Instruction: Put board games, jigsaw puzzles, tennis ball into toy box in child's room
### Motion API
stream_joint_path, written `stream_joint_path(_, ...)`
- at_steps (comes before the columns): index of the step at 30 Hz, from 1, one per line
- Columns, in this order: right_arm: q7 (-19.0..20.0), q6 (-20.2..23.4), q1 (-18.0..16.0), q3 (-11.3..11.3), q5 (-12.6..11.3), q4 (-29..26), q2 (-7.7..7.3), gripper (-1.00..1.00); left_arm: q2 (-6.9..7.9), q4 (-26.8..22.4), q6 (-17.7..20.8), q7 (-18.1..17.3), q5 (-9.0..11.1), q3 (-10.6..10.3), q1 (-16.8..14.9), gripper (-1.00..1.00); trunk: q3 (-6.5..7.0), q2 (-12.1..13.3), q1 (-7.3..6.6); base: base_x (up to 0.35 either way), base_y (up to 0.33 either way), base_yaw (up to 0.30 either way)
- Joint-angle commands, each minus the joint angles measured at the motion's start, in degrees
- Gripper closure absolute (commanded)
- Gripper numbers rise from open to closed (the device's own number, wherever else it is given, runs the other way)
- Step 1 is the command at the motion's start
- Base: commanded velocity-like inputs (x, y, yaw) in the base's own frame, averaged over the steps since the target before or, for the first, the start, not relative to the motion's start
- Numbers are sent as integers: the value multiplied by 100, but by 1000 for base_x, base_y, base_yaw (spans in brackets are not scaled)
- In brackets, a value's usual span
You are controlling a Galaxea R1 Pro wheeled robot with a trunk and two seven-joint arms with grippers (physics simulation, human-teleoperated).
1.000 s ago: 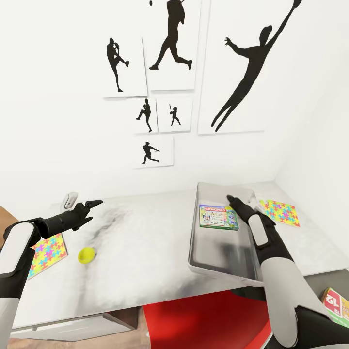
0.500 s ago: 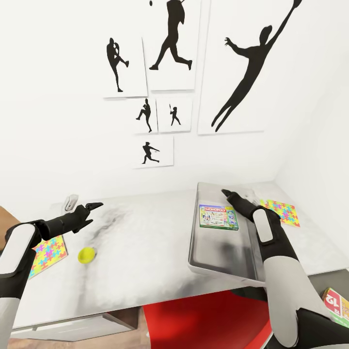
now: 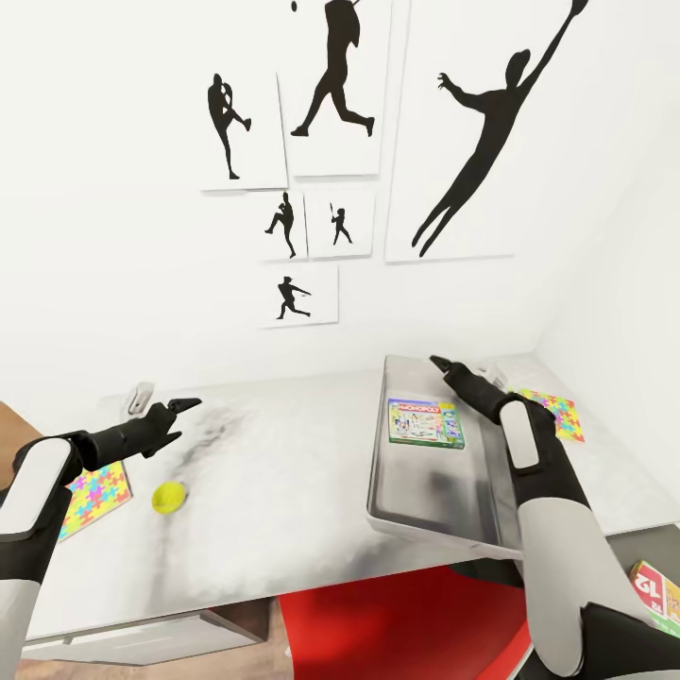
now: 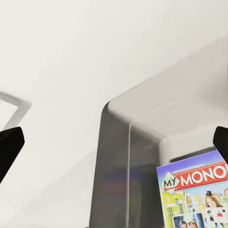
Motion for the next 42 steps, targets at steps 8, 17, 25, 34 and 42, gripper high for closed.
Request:
stream_joint_path(8,77,628,-2,-26,4,-479,1,-100,0,9,21,56,61,2,-5,-100,-2,-11,3,0,0,0)
stream_joint_path(17,97,1874,1,-32,13,-1186,-3,-100,0,13,18,55,61,17,-5,-100,51,-11,3,0,0,0)
stream_joint_path(25,101,2205,2,-34,16,-1443,-12,-100,0,14,3,50,55,24,-5,-100,118,-11,3,0,0,0)
stream_joint_path(34,97,2313,2,-35,23,-1531,-13,-100,0,-13,-2,46,53,17,-5,-100,199,-11,3,0,0,0)
stream_joint_path(42,87,2350,2,-32,31,-1565,-13,-100,0,-104,-2,39,58,-54,-5,-100,273,-11,3,0,0,0)
